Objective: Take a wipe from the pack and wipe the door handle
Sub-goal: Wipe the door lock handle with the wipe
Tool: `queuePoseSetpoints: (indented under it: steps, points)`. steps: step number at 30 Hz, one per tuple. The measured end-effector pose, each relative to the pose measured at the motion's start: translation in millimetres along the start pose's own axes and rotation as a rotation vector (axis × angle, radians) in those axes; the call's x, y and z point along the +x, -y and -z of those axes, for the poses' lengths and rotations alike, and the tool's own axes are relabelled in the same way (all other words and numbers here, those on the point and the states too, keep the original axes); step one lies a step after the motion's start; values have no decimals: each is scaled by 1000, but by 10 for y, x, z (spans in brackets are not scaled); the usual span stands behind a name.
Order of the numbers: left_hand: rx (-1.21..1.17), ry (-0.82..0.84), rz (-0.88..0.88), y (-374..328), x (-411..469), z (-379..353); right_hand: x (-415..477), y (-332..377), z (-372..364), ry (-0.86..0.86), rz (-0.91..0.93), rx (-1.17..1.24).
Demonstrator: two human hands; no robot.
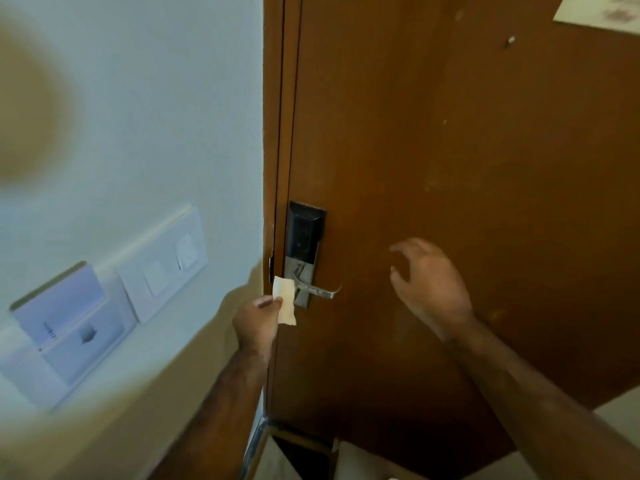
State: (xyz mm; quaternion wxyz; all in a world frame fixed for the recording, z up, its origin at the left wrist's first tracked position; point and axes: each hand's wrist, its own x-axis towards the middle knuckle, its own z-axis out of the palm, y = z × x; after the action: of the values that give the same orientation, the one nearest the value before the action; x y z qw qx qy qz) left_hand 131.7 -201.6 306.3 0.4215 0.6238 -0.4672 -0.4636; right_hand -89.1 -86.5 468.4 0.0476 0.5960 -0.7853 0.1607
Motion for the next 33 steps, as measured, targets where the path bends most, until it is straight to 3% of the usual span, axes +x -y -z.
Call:
queuePoseSetpoints:
  steps: [4, 7, 15, 20, 24, 27, 33]
  points:
    - [-46, -147, -114, -163, -21, -273, 512, -87, 260, -236, 215, -365]
    - [-65, -128, -156, -185, -150, -608, 888, -178, 369, -387, 357, -512]
    - [-218, -80, -258, 2, -258, -1464, 1410, -704, 295, -601, 562, -838]
    - [-207, -199, -248, -17, -212, -1675, 1477, -764, 209, -667, 581, -859]
    - [-151, -202, -215, -5, -456, -1961, 1505, -793, 195, -668, 604, -830]
    - [-200, -202, -189, -80, -415, -1995, 1513, -808, 190, -664, 612, -825]
    - [-290, -360, -151, -173, -159, -2011, 1523, -815, 176, -664, 637, -811]
